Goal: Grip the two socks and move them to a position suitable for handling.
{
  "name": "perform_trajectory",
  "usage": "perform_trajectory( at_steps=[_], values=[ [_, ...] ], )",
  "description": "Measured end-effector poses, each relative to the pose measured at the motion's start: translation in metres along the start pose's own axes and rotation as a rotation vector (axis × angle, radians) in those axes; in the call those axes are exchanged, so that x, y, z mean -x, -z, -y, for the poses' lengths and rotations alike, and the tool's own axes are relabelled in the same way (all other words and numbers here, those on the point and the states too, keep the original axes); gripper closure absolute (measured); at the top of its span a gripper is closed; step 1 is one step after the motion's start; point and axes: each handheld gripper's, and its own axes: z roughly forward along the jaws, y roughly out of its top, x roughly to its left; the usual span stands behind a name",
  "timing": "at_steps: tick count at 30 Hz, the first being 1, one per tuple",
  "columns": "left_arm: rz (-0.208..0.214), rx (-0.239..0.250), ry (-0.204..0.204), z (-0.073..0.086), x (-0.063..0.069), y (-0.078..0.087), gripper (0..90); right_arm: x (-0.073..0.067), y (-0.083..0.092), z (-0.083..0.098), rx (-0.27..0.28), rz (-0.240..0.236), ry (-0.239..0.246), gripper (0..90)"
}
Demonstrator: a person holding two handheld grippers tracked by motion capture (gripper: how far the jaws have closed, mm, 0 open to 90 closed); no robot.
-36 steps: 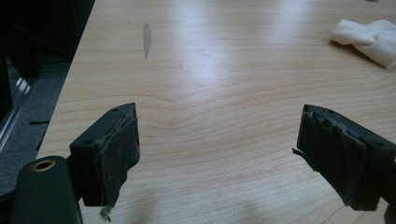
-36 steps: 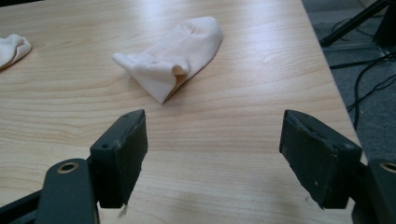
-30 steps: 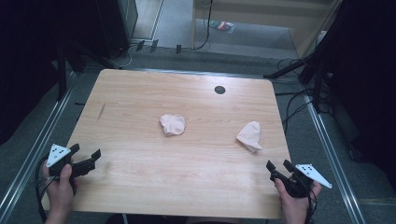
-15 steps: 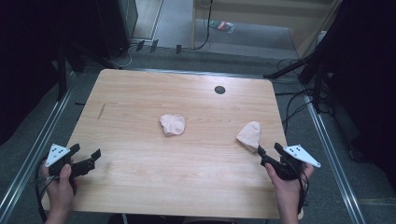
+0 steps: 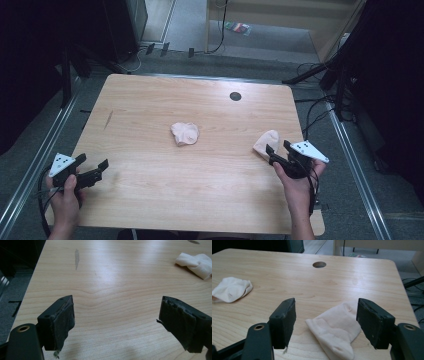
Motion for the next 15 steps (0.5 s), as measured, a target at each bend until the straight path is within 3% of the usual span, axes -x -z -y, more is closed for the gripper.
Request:
perform_trajectory(
  at_steps=[6,14,15],
  values=[
    [-0.002,0.001,-0.003,0.0,0.0,0.0,13.3,0.002,-0.023,0.005,-0.066,-0.022,0.022,33.0],
    [-0.004,-0.006,-0.003,0.0,0.001,0.0,13.4,0.009,-0.041,0.02,-0.111,-0.013,0.0,35.8],
    [-0.004,-0.011,-0.002,0.0,0.001,0.0,13.4,0.01,-0.044,0.023,-0.128,-0.036,-0.013,36.7]
  ],
)
